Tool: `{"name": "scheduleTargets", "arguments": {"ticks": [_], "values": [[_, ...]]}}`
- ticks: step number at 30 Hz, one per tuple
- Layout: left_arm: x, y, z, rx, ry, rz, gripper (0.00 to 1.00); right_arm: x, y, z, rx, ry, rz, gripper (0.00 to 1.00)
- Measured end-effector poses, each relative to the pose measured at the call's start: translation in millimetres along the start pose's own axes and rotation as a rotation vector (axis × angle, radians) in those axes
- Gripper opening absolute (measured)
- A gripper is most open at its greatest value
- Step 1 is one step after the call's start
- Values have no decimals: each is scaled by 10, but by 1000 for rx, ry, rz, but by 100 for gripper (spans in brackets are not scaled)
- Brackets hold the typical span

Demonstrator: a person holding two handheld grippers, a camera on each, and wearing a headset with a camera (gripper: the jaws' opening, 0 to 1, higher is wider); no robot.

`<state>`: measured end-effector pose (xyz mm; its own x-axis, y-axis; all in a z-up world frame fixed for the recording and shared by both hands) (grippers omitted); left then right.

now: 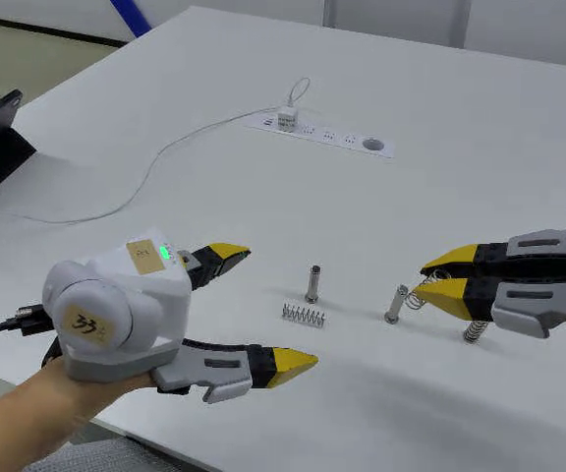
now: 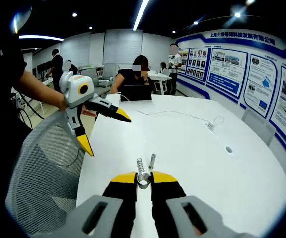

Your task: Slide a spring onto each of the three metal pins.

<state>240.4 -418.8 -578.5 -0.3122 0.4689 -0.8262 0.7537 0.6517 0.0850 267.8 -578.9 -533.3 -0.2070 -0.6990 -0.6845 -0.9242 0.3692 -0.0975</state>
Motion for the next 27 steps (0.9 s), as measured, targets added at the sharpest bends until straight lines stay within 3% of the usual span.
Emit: {"name": "scheduleTargets", "arguments": {"ticks": [2, 14, 27], "values": [[28, 40, -12, -15, 1, -25, 90, 5, -64, -2, 14, 0, 14, 11], [114, 112, -43, -39, 4, -94, 94, 68, -351, 155, 74, 35, 83, 11], [142, 242, -90, -74, -7, -185, 94, 142, -480, 389, 63, 99, 111, 11]]}}
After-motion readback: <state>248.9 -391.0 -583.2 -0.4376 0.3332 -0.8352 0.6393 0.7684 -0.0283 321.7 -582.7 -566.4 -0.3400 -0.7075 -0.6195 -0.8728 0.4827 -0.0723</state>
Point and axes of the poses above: the centre of the closed fingertips' face, and the gripper's own axes: z roughly forward along the fingers, y roughly to its left, x roughly out of its underside, the point moved 3 cm from there along -z, roughly backward along the fingers, and after that the axes turned 14 degrees about y, right-handed, at the moved point
